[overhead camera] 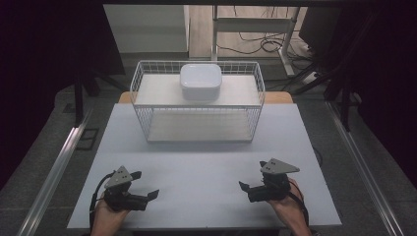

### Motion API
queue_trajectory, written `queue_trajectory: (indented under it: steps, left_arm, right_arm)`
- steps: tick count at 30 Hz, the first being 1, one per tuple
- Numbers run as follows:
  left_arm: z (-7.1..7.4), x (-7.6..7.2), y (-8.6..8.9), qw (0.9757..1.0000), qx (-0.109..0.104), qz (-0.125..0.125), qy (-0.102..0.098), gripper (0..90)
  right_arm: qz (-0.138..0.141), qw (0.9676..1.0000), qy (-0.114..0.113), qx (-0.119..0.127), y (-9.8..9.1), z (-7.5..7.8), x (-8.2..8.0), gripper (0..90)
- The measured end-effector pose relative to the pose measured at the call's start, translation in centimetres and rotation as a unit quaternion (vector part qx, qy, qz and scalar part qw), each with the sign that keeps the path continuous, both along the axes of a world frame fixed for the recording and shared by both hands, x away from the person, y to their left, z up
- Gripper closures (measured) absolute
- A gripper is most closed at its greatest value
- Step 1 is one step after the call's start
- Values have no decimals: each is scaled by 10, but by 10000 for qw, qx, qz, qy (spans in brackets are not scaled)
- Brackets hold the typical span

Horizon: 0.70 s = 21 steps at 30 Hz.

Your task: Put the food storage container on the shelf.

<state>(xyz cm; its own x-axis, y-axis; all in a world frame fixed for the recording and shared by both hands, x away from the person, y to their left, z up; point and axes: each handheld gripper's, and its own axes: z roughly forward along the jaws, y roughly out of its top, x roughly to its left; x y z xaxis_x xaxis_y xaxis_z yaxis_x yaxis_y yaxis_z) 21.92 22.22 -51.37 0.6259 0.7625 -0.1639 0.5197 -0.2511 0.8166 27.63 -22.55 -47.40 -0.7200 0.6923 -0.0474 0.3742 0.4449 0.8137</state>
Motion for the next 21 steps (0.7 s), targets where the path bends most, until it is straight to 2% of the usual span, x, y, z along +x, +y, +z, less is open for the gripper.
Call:
queue_trajectory:
  steps: [6, 13, 21]
  left_arm:
    - [-5, -8, 10, 9999, 20, 103, 40, 51]
    - [-9, -16, 23, 9997, -60, 237, 97, 52]
    - [-16, -17, 28, 9991, -95, 233, 329, 49]
  right_arm:
    - [-150, 9999, 37, -43, -12, -4, -5, 0]
    - [-312, 9994, 101, -105, -25, -11, -10, 0]
    - [-489, 9985, 212, -140, -37, -19, -15, 0]
